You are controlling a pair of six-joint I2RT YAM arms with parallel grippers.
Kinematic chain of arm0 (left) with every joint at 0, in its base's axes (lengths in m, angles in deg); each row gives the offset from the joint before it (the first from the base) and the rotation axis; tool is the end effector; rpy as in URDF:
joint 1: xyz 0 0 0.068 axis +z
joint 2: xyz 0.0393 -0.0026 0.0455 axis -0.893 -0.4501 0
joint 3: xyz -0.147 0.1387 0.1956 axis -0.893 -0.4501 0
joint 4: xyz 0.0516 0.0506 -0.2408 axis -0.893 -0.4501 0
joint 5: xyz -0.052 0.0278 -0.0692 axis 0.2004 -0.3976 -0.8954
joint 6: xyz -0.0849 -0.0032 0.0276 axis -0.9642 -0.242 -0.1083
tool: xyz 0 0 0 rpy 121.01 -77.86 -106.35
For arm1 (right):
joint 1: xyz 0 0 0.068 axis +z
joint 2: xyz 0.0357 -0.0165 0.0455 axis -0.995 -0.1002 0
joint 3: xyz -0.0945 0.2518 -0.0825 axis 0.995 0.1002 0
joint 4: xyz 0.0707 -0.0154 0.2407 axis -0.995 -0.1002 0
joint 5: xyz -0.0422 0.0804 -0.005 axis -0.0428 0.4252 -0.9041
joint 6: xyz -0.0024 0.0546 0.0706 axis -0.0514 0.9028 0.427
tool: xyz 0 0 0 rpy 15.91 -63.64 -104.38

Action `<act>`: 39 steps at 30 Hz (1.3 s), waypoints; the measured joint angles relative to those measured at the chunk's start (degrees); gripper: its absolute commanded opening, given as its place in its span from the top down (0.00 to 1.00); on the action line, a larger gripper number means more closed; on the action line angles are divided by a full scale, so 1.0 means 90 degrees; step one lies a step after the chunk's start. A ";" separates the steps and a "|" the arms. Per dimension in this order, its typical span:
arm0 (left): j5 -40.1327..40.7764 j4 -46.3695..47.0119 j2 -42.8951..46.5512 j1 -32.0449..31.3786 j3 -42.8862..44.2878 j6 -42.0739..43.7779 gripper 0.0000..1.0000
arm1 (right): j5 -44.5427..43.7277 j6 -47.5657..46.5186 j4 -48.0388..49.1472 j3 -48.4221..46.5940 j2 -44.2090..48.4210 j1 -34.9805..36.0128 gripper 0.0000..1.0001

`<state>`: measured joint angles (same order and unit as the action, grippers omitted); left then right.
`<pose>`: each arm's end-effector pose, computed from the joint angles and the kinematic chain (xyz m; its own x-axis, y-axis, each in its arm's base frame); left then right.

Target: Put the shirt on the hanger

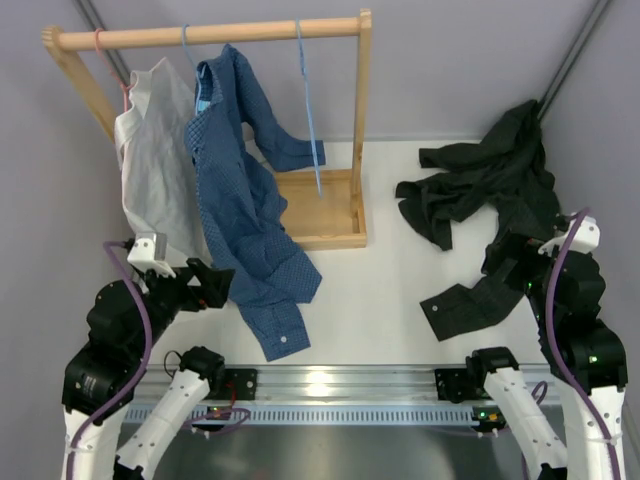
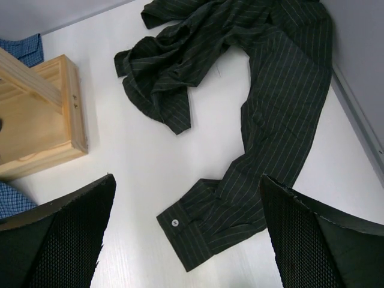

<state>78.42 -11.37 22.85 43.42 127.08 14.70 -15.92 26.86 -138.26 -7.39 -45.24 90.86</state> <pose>0.0548 -0.0160 0.3776 -0.3362 -0.2679 -0.9029 0.1892 0.9199 -0.3434 0.0862 -0.0090 0.3611 -0.3117 0.2672 -0.9119 0.2139 0.9547 0.2066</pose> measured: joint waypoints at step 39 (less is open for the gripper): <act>-0.2018 0.2023 0.0481 0.0000 -0.2171 -0.0413 0.05 | 0.0906 -0.0233 0.3247 -0.3228 -0.9959 -0.0889 1.00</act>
<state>60.26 6.84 27.17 43.42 107.54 10.98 -7.77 24.76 -109.04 -36.44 -134.87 82.86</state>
